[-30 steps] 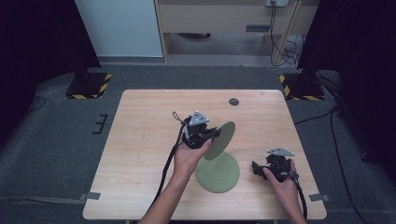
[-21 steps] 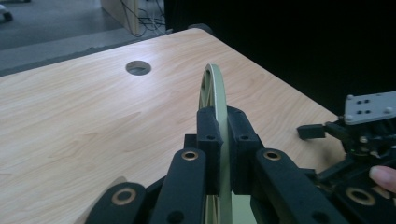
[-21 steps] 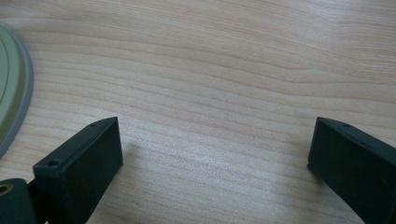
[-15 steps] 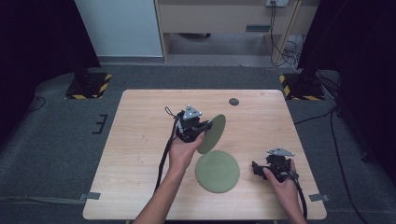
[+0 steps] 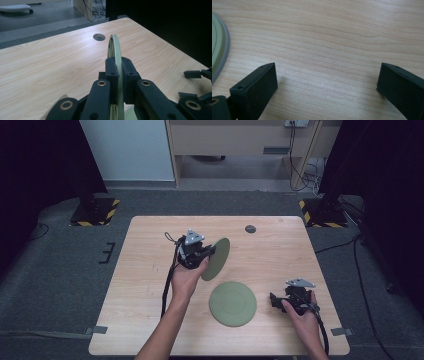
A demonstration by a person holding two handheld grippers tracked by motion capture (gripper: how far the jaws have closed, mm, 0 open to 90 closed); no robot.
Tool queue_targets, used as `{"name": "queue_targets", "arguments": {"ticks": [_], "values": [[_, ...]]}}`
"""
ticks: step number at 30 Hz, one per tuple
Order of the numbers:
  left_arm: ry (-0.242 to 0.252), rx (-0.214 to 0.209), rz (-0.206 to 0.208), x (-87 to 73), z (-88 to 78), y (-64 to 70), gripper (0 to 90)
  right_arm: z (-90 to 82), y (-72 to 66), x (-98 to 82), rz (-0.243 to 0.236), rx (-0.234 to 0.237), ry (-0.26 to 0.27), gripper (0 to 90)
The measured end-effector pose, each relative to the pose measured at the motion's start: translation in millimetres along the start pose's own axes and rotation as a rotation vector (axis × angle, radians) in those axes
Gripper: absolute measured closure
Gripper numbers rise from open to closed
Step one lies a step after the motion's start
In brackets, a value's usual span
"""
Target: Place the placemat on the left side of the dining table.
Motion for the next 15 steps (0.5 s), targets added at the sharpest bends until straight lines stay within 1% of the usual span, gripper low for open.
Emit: {"name": "queue_targets", "arguments": {"ticks": [5, 15], "values": [[0.005, 0.023, 0.000, -0.2, -7.4, -7.1, 85.4, 0.0, 0.0, 0.0, 0.000, 0.000, 0.000, 3.1], [0.012, 0.048, -0.015, -3.6, -15.7, -17.8, 85.3, 0.0, 0.0, 0.0, 0.000, 0.000, 0.000, 3.1]]}}
Point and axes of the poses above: each handheld gripper's, and its own axes: z roughly forward along the jaws, x roughly out of its top, y roughly to its right, the point moved 5 cm from there along z, roughly forward along the jaws, and after that the axes turned 14 degrees about -x, right-handed, at the moved point
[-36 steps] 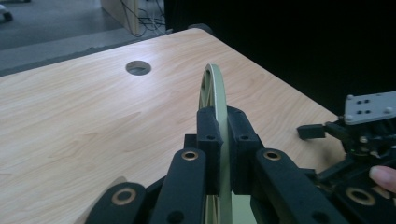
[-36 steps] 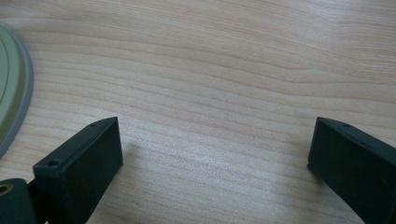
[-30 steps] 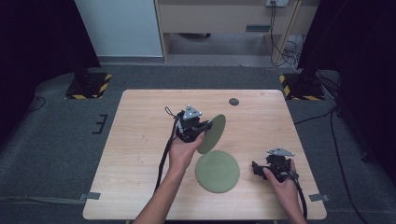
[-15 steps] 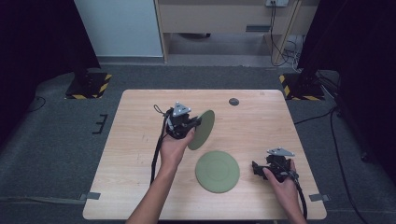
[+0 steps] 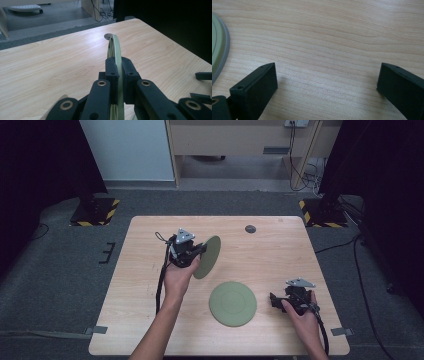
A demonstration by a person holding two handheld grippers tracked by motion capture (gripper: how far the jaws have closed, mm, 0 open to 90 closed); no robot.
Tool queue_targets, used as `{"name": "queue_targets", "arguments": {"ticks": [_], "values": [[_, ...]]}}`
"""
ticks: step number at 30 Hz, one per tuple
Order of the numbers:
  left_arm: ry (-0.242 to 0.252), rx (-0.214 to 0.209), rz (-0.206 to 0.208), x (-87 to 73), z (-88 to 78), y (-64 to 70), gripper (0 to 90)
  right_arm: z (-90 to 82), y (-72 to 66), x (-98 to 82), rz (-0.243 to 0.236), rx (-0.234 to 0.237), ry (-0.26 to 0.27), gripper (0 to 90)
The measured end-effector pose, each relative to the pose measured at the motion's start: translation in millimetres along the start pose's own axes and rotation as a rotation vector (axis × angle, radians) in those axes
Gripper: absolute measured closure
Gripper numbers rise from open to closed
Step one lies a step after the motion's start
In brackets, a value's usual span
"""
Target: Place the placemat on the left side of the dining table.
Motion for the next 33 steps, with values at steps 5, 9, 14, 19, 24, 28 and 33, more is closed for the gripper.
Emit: {"name": "queue_targets", "arguments": {"ticks": [5, 9, 14, 19, 24, 28, 33], "values": [[0.001, 0.014, -0.006, -2.3, -4.7, -6.1, 85.4, 0.0, 0.0, 0.0, 0.000, 0.000, 0.000, 3.1], [0.005, 0.024, -0.013, -3.8, -9.4, -11.2, 85.4, 0.0, 0.0, 0.0, 0.000, 0.000, 0.000, 3.1], [0.013, 0.040, -0.021, -5.9, -17.5, -18.7, 85.4, 0.0, 0.0, 0.0, 0.000, 0.000, 0.000, 3.1], [0.018, 0.052, -0.030, -8.9, -25.0, -25.5, 85.4, 0.0, 0.0, 0.0, 0.000, 0.000, 0.000, 3.1], [0.024, 0.065, -0.041, -12.6, -32.3, -32.7, 85.3, 0.0, 0.0, 0.0, 0.000, 0.000, 0.000, 3.1], [0.024, 0.077, -0.051, -17.0, -37.9, -39.2, 85.3, 0.0, 0.0, 0.0, 0.000, 0.000, 0.000, 3.1], [0.025, 0.090, -0.066, -22.0, -42.9, -46.5, 85.4, 0.0, 0.0, 0.0, 0.000, 0.000, 0.000, 3.1]]}}
Point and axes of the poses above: each handheld gripper's, and its own axes: z roughly forward along the jaws, x roughly out of its top, y roughly to its right, the point moved 5 cm from there along z, roughly forward along the jaws, and after that the axes turned 14 degrees about -x, right-handed, at the moved point
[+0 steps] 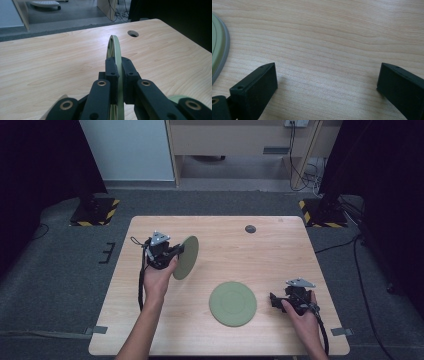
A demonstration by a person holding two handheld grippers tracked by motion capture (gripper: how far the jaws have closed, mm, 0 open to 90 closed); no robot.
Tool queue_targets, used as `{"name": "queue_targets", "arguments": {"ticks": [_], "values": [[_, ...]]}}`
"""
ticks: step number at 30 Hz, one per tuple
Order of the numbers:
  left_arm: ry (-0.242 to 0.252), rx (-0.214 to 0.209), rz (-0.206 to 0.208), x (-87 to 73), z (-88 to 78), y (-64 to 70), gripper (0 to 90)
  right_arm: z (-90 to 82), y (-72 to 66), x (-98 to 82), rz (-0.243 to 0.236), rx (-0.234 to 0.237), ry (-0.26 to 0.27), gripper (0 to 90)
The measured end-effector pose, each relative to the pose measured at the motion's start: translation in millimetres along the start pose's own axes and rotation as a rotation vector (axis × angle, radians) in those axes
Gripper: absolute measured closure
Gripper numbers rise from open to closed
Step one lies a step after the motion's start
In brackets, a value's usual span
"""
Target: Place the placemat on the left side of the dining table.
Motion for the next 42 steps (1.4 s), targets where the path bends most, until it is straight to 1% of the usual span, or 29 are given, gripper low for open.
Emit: {"name": "queue_targets", "arguments": {"ticks": [11, 16, 22, 31, 42], "values": [[-0.006, 0.024, -0.020, -10.6, -7.7, -14.0, 85.4, 0.0, 0.0, 0.0, 0.000, 0.000, 0.000, 3.1], [-0.003, 0.029, -0.029, -13.8, -11.5, -20.0, 85.4, 0.0, -0.1, 0.0, 0.001, 0.000, 0.000, 3.1], [-0.007, 0.034, -0.034, -18.9, -14.0, -24.3, 85.4, 0.0, 0.0, 0.0, 0.000, 0.000, 0.000, 3.1], [0.011, 0.045, -0.052, -23.9, -21.8, -32.9, 85.3, 0.0, 0.0, 0.0, 0.000, 0.000, 0.001, 3.1], [0.019, 0.072, -0.059, -29.8, -30.2, -43.3, 85.3, -0.1, -0.1, -0.1, 0.001, -0.002, 0.000, 3.1]]}}
Point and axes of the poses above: each handheld gripper's, and its own axes: z roughly forward along the jaws, x roughly out of its top, y roughly to its right, the point moved 5 cm from there along z, roughly forward along the jaws, and after that the axes turned 14 degrees about -x, right-handed, at the moved point
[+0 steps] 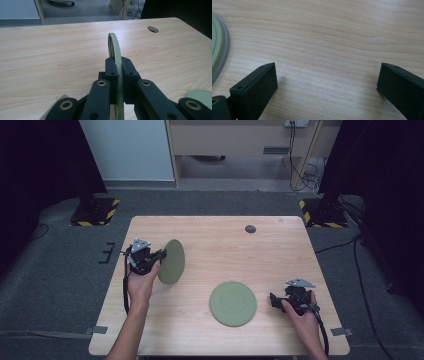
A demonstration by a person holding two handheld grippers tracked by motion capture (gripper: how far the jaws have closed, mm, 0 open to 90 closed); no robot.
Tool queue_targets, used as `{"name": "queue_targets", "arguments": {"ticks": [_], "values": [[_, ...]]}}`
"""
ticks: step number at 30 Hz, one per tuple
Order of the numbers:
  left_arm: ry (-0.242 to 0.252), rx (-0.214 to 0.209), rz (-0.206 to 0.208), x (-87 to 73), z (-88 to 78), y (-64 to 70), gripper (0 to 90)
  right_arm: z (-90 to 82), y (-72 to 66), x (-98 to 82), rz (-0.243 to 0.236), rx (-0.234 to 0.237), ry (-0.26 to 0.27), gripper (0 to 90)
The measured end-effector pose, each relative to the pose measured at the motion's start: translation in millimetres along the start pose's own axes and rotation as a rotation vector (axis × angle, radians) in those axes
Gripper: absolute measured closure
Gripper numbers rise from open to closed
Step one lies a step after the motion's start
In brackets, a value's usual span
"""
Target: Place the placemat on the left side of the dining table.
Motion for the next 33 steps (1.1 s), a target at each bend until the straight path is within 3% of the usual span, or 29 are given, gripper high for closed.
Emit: {"name": "queue_targets", "arguments": {"ticks": [17, 33], "values": [[-0.038, 0.057, -0.011, -20.2, -15.8, -42.1, 85.3, -0.5, -1.4, -0.2, 0.002, -0.004, -0.002, 3.0], [-0.077, 0.071, -0.042, -43.6, -15.7, -76.2, 85.2, -1.0, -2.8, -0.4, 0.000, -0.004, -0.001, 3.0]]}}
Point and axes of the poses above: each handheld gripper's, and its own axes: z roughly forward along the jaws, x roughly out of its top, y roughly to its right, the point moved 5 cm from there along z, roughly forward along the jaws, and after that the axes turned 14 degrees about -x, right-handed, at the moved point
